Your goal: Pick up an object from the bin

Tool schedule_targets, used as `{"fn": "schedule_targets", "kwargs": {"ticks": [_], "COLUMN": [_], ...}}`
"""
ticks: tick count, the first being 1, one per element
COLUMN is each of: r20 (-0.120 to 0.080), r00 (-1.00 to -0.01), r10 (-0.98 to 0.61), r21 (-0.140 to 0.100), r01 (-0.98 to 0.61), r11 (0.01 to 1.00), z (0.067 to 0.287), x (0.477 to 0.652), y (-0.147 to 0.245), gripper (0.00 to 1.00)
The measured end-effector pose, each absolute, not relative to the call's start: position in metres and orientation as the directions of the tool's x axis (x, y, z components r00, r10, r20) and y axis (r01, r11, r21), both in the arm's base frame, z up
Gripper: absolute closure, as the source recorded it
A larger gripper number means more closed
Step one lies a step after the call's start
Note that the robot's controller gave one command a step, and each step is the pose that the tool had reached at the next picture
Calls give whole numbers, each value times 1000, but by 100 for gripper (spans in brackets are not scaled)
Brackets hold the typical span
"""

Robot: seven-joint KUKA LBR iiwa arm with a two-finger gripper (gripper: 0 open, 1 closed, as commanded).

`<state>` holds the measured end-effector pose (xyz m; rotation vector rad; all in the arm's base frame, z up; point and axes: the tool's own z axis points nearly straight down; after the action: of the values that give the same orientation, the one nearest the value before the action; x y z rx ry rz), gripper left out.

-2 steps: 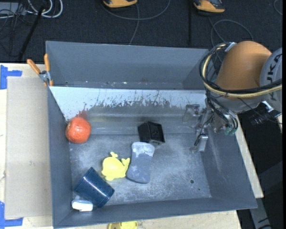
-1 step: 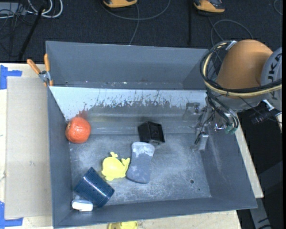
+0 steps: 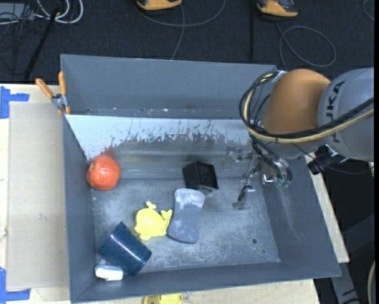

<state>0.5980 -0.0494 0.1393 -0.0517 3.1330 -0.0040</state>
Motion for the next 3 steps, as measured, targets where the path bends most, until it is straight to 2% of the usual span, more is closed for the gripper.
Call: {"fn": "schedule_targets", "kwargs": {"ticks": [1,2,3], "r20": [-5,1,-3], "r00": [-998,-996,-995], "r10": [-59,-93,-100], "r21": [1,-1,-1], "r01": [-59,-93,-100], "r11": [998,996,995], "z": [78,71,73], "x": [598,608,609], "y": [-39,-11,-3], "gripper": [0,0,0]}}
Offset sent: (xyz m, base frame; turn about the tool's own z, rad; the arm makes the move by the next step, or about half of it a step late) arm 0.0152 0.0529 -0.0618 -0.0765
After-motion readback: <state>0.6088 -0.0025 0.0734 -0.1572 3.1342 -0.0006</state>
